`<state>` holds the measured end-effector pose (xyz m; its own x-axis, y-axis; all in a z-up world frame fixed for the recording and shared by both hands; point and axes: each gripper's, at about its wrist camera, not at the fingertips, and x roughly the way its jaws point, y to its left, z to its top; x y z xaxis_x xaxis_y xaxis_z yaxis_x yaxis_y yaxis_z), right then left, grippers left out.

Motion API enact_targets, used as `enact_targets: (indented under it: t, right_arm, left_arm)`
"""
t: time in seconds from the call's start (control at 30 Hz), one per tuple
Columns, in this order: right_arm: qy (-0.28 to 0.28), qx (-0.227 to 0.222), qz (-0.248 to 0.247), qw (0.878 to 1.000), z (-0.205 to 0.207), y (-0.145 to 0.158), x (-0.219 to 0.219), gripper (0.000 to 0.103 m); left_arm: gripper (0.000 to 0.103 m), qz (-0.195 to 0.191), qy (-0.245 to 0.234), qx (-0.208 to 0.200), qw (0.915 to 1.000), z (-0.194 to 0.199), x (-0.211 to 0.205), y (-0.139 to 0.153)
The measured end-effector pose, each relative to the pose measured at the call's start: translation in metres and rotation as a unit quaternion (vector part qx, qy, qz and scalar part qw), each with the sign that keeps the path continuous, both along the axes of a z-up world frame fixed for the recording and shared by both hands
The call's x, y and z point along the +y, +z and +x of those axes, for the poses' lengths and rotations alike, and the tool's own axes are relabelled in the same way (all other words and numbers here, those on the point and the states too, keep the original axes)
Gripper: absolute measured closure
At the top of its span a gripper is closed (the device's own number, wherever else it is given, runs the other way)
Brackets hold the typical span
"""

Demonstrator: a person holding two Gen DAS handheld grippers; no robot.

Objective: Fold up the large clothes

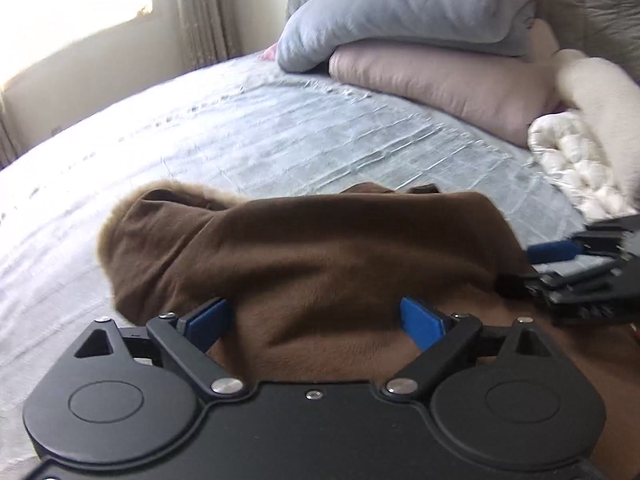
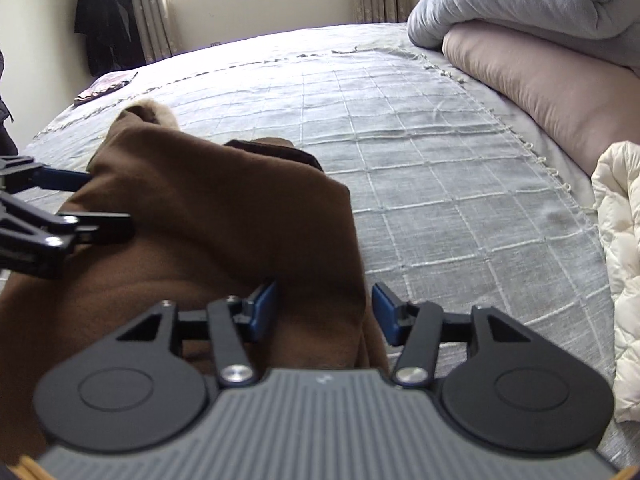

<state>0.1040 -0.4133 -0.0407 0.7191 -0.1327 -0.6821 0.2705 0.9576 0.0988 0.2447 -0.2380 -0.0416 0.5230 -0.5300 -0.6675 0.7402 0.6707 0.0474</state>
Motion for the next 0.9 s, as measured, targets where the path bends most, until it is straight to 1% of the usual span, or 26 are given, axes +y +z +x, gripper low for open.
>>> enact_targets:
  t: [0.07, 0.13, 0.2, 0.3, 0.4, 0.47, 0.53, 0.67, 0.77, 0.83, 0.87, 0.9]
  right_arm:
    - [-0.006, 0.005, 0.003, 1.000, 0.006, -0.007, -0.007, 0.046]
    - [-0.017, 0.006, 0.012, 1.000, 0.010, -0.012, -0.014, 0.035]
    - [-0.025, 0.003, 0.037, 0.999, 0.013, -0.017, -0.022, 0.032]
    - [-0.032, 0.001, 0.074, 0.997, 0.008, -0.018, -0.031, 0.031]
    - [-0.022, 0.012, 0.101, 0.995, -0.001, -0.002, -0.035, 0.029]
    - [-0.007, 0.014, 0.086, 0.996, -0.013, 0.015, -0.029, 0.028]
    - [0.009, 0.013, 0.065, 0.998, -0.026, 0.030, -0.022, 0.028]
    - [0.049, 0.010, 0.062, 0.997, -0.056, 0.047, -0.009, 0.028]
    - [0.075, 0.021, 0.061, 0.995, -0.073, 0.042, 0.002, 0.028]
    - [0.077, 0.036, 0.045, 0.995, -0.080, 0.028, 0.006, 0.029]
    - [0.073, 0.043, 0.036, 0.996, -0.083, 0.019, 0.005, 0.029]
    - [0.071, 0.053, 0.035, 0.995, -0.085, 0.009, 0.002, 0.029]
  left_arm:
    - [0.010, 0.000, 0.012, 0.012, 0.9999, 0.010, -0.010, -0.012]
    - [0.008, -0.006, 0.019, 0.020, 0.9996, 0.019, -0.012, -0.016]
    - [0.007, -0.010, 0.027, 0.021, 0.9994, 0.023, -0.013, -0.017]
    - [0.007, -0.007, 0.025, 0.004, 0.9997, 0.011, -0.006, -0.008]
    - [0.007, -0.015, 0.034, 0.003, 0.9993, -0.001, 0.009, 0.009]
    - [0.007, -0.023, 0.035, 0.011, 0.9990, -0.010, 0.024, 0.022]
    - [0.007, -0.040, 0.019, 0.019, 0.9988, -0.024, 0.038, 0.033]
    - [0.007, -0.039, -0.019, 0.004, 0.9990, -0.068, 0.065, 0.046]
    - [0.007, -0.044, -0.046, 0.019, 0.9978, -0.100, 0.082, 0.039]
    - [0.007, -0.037, -0.055, 0.045, 0.9968, -0.116, 0.089, 0.021]
    - [0.007, -0.041, -0.050, 0.054, 0.9965, -0.122, 0.092, 0.010]
    - [0.007, -0.044, -0.049, 0.045, 0.9968, -0.129, 0.097, 0.003]
